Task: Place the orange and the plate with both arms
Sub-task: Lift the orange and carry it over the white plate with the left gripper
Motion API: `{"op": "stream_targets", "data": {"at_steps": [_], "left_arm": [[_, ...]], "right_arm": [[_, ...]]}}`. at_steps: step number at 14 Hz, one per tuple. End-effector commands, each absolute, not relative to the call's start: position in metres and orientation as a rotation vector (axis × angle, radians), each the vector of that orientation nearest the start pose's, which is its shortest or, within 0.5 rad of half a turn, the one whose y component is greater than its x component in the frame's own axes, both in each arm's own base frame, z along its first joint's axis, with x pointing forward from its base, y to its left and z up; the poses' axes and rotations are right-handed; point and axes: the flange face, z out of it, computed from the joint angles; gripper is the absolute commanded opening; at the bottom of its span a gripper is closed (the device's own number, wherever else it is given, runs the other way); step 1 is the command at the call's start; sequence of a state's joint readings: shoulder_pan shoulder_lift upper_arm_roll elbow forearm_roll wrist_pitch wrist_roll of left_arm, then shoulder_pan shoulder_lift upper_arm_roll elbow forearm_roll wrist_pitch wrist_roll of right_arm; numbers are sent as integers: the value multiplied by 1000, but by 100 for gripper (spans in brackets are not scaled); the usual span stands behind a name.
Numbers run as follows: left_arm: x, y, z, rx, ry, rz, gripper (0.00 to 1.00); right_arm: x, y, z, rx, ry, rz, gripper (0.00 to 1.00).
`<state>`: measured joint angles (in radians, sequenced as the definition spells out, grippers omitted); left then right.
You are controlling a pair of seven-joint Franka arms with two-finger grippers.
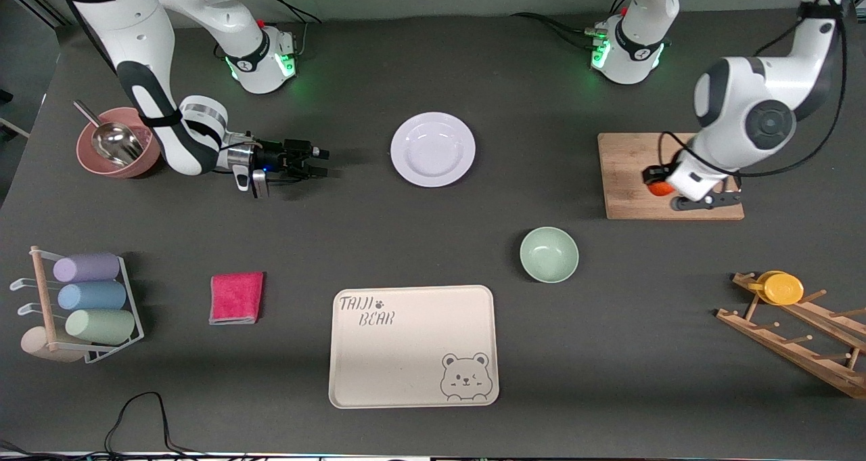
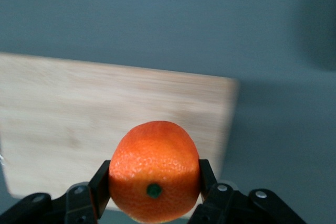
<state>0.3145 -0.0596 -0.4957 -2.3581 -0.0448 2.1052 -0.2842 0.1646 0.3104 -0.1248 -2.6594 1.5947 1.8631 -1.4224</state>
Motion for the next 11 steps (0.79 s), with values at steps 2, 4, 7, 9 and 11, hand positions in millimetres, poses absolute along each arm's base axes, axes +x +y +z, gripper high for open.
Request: {"op": "stream_targets", "data": {"at_steps": [2, 4, 7, 9, 11], "left_arm": [[428, -235, 373, -3124, -340, 327, 15], [404, -300, 385, -3154, -379, 340, 15], [362, -401, 378, -3217, -450, 337, 15], [324, -468, 349, -3231, -499, 344, 16], [300, -514, 299, -3166, -510, 278, 17]], "right_arm": [[331, 87, 124, -1872, -13, -74, 100], [323, 87, 124, -1871, -2, -66, 100], [319, 86, 117, -1875, 12, -46, 100], [316, 86, 113, -1878, 20, -35, 100], [316, 86, 113, -1878, 21, -33, 100]]}}
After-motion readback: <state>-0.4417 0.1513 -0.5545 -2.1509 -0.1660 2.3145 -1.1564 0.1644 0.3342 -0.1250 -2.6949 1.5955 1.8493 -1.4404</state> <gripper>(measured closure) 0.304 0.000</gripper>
